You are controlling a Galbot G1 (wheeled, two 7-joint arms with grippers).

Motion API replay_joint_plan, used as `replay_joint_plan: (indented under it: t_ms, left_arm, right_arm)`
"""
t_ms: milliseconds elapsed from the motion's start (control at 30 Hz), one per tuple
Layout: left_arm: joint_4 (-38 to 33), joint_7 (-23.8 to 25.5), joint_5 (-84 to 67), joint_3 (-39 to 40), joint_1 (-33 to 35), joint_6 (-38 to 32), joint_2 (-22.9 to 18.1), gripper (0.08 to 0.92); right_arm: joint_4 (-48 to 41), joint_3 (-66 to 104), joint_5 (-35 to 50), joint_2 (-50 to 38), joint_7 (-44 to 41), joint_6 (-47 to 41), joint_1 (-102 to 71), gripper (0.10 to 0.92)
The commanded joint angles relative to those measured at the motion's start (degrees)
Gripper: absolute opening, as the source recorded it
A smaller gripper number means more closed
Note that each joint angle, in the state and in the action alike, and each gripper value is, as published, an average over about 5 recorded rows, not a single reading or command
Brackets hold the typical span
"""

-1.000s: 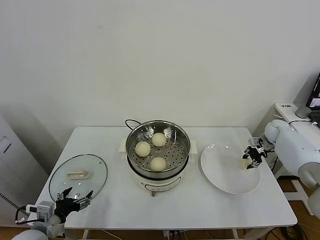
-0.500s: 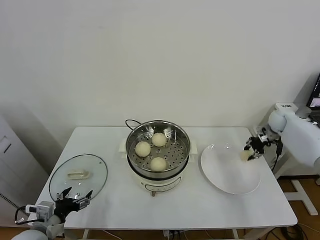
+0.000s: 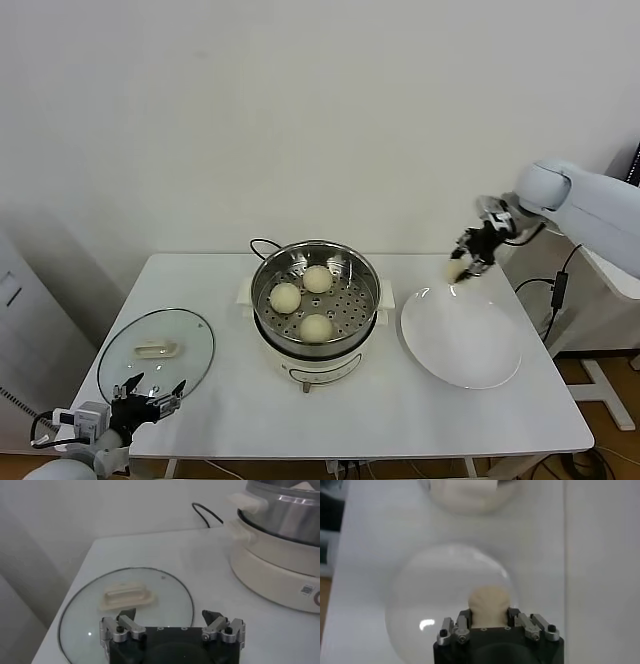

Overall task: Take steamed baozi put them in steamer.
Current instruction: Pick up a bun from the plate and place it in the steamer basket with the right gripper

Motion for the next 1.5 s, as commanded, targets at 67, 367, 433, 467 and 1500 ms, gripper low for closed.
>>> replay_joint_plan:
  t_ms: [67,367,433,467,1500]
  left_arm:
    - [-0.1,-0.1,0.1,0.1,-0.1,0.0,0.0,0.823]
    - [-0.1,-0.2,0.2,0.2,-0.3,0.1,-0.1,0.823]
    - [-0.1,-0.2,0.2,0.2,-0.3,0.1,0.0,0.823]
    - [-0.1,-0.2,0.2,0.2,-0.3,0.0,0.0,0.823]
    - [-0.3,-0.3,0.0,-0.1,-0.3,0.1,-0.8,0.823]
  right_arm:
    - [10.9,-12.4,21.3,9.6,8.8,-14.5,12.7,0.45]
    - [11.9,-11.1,25.1,15.3,14.7,-20.0,9.2,0.45]
    - [12.5,-11.0,26.0,16.1,16.5,-21.3,8.4,0.45]
    - [12.7,-10.9,26.3,16.4,17.4,-21.9,7.9,0.45]
    - [9.9,-8.7,21.8,18.8,24.9,-24.6,-4.2,0.536]
